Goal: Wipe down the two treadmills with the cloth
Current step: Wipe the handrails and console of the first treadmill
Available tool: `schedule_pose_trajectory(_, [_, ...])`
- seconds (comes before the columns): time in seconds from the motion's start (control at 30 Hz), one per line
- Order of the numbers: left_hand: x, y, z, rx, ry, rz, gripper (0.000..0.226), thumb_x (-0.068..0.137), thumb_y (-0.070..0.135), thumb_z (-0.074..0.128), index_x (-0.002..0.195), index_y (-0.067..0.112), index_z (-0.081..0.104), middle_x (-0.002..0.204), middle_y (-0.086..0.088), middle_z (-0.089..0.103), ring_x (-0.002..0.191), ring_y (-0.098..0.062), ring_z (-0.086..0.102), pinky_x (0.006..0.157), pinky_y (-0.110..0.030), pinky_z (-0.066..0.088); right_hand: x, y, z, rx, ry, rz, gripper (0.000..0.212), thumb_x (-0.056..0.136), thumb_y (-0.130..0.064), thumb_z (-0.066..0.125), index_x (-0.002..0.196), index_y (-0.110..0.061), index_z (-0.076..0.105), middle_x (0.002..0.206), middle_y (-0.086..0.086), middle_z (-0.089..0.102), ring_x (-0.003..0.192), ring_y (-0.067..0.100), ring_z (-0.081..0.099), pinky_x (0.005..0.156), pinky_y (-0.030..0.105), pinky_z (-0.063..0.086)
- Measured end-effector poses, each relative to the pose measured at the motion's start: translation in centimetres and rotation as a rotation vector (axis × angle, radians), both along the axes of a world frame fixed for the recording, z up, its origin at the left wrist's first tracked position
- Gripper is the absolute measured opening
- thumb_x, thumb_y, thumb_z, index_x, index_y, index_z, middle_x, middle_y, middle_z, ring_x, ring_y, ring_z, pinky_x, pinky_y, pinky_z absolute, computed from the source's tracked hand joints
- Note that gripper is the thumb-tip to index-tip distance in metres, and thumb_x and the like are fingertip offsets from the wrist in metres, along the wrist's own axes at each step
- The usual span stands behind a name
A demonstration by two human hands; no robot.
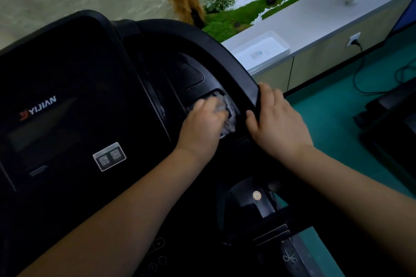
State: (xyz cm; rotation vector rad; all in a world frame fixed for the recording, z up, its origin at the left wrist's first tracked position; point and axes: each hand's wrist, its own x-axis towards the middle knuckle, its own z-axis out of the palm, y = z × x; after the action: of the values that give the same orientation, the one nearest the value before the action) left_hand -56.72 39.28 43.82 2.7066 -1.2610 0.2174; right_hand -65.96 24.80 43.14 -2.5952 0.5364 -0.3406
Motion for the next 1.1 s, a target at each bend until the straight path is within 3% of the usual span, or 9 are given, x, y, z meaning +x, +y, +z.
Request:
schedule_pose_trajectory(0.13, [1.6,-1.1,1.2,-0.081,-0.059,0.126,0.018,0.089,0.014,0.059,0.103,0.009,0.070,0.112,-0.014,0.060,0.104,-0.032,0.052,0.087,-0.035,0.047,0.0,-0.1,-0.1,0.002,-0.008,-0.001,0.061,0.091,-0.036,0.049,0.141,-0.008,0.029,0.118,0.015,0.048,0.106,0.037,0.052,0.080,0.042,0.045])
schedule_pose_trajectory(0.27, [-0.1,-0.1,-0.5,-0.159,0.056,-0.083,0.019,0.080,0.018,0.064,0.091,0.009,0.076,0.100,-0.008,0.066,0.091,-0.020,0.050,0.085,-0.012,0.034,0.1,-0.1,-0.4,-0.004,-0.023,0.004,0.061,0.090,-0.036,0.050,0.141,-0.007,0.030,0.118,0.016,0.048,0.105,0.037,0.053,0.077,0.042,0.046])
schedule_pose_trajectory(0.43, [-0.3,0.0,0.4,-0.024,0.155,-0.086,0.021,0.081,0.016,0.070,0.101,0.015,0.076,0.116,-0.007,0.060,0.099,-0.031,0.053,0.091,-0.032,0.044,0.0,-0.2,-0.4,0.009,-0.032,0.003,0.061,0.091,-0.037,0.049,0.141,-0.009,0.029,0.118,0.014,0.047,0.106,0.036,0.052,0.078,0.042,0.045])
schedule_pose_trajectory(0.6, [-2.3,2.2,3.1,-0.278,0.140,0.159,0.029,0.081,0.017,0.070,0.111,0.018,0.071,0.120,0.000,0.057,0.113,-0.018,0.045,0.098,-0.006,0.018,-0.1,-0.3,-0.4,0.043,-0.094,0.014,0.069,0.085,-0.036,0.057,0.143,-0.010,0.033,0.134,0.015,0.044,0.122,0.033,0.044,0.099,0.044,0.040])
schedule_pose_trajectory(0.67, [-3.4,4.5,3.9,-0.360,-0.005,0.280,0.026,0.082,0.014,0.068,0.107,0.019,0.071,0.116,0.002,0.059,0.112,-0.019,0.046,0.100,-0.014,0.025,-0.5,-0.5,-0.4,-0.053,-0.244,0.074,0.064,0.080,-0.030,0.062,0.139,-0.013,0.043,0.136,0.015,0.044,0.124,0.034,0.043,0.104,0.046,0.038])
schedule_pose_trajectory(0.77, [-5.6,7.9,3.5,-0.356,-0.057,0.468,0.043,0.083,0.019,0.069,0.126,0.018,0.060,0.131,-0.003,0.049,0.124,-0.022,0.040,0.105,-0.033,0.033,-0.5,0.3,-0.2,-0.148,-0.388,0.299,0.041,0.080,-0.017,0.064,0.122,-0.016,0.062,0.120,0.012,0.058,0.106,0.035,0.055,0.090,0.044,0.046])
schedule_pose_trajectory(0.83, [-6.7,9.3,2.1,-0.308,-0.025,0.533,0.058,0.084,0.029,0.067,0.138,0.020,0.047,0.143,-0.005,0.039,0.132,-0.026,0.032,0.108,-0.039,0.030,0.5,1.4,0.1,-0.123,-0.288,0.498,0.034,0.079,-0.022,0.070,0.113,-0.016,0.065,0.111,0.010,0.059,0.097,0.034,0.057,0.080,0.044,0.050])
schedule_pose_trajectory(0.93, [-7.7,9.5,0.0,-0.283,0.048,0.568,0.071,0.087,0.038,0.058,0.149,0.021,0.028,0.152,-0.004,0.029,0.136,-0.028,0.026,0.109,-0.038,0.023,2.2,3.0,0.6,-0.048,-0.058,0.583,0.053,0.072,-0.030,0.078,0.121,-0.019,0.058,0.117,0.009,0.052,0.103,0.032,0.049,0.086,0.047,0.049])
schedule_pose_trajectory(1.1, [-8.9,8.4,-1.7,-0.249,0.024,0.564,0.073,0.089,0.035,0.052,0.151,0.011,0.022,0.150,-0.010,0.032,0.130,-0.029,0.032,0.107,-0.044,0.034,3.8,3.7,0.6,-0.080,-0.055,0.578,0.047,0.072,-0.012,0.070,0.116,-0.016,0.057,0.107,0.012,0.053,0.095,0.034,0.049,0.081,0.043,0.047])
